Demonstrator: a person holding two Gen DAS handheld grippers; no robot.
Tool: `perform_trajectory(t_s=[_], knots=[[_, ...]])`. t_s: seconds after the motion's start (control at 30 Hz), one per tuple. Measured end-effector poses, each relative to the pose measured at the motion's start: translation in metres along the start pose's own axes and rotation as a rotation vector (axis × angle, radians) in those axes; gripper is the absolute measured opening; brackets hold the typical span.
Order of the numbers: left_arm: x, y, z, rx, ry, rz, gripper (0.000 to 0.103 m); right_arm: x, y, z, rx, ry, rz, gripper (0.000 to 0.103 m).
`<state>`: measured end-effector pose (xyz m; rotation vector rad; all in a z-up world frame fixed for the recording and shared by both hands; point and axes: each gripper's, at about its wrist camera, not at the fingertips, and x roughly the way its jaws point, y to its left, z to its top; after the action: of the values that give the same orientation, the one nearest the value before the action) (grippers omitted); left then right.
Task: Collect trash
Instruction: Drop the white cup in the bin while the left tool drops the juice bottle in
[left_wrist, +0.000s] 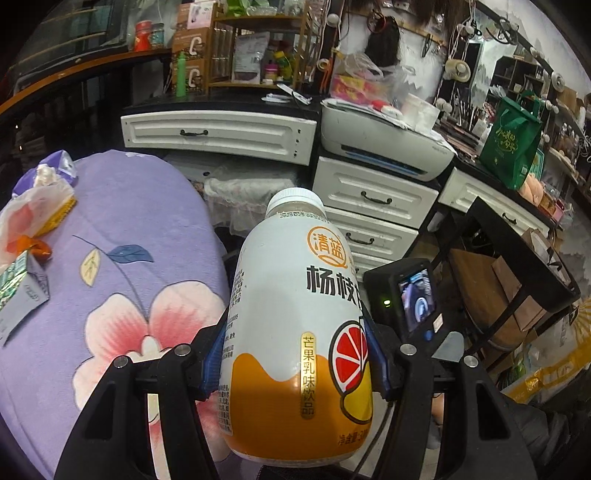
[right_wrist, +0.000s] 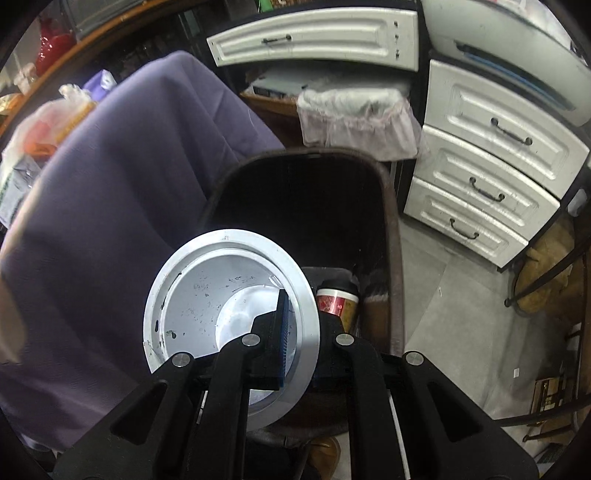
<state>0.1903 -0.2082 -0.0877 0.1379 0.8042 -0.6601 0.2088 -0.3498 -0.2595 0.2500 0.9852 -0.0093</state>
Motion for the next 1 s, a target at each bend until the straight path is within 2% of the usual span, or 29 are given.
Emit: perform_trajectory(t_s=[0.17,0.23,0.27,0.6,0.7,0.83,1.0], knots=[[0.023,-0.004,0.000,0.004,0.039,0.008,0.061,0.022,-0.007,-0.005,0.015,0.034,-0.021,0.012],[0.030,-0.004,0.000,-0.002,0.051,0.007,0.061,0.021,-0.011,-0.008,0.023,0.037,-0.018,0.020],[0.033,-0.004,-0.001,-0.004,0.056,0.004,0.061,0.018,-0.013,-0.010,0.022,0.027,-0.012,0.027],[0.063,-0.009,-0.007,0.009,0.125,0.006,0.061,-0.052,-0.041,-0.022,0.063,-0.125,-0.076,0.040],[0.071,-0.019,-0.008,0.058,0.125,0.050,0.061,-0.073,-0.051,-0.024,0.088,-0.165,-0.085,0.041],[0.074,-0.028,-0.008,0.061,0.134,0.017,0.061,-0.098,-0.065,-0.024,0.128,-0.212,-0.109,0.043],[0.081,-0.042,-0.011,0.099,0.137,0.013,0.061,-0.113,-0.078,-0.026,0.156,-0.229,-0.124,0.043]])
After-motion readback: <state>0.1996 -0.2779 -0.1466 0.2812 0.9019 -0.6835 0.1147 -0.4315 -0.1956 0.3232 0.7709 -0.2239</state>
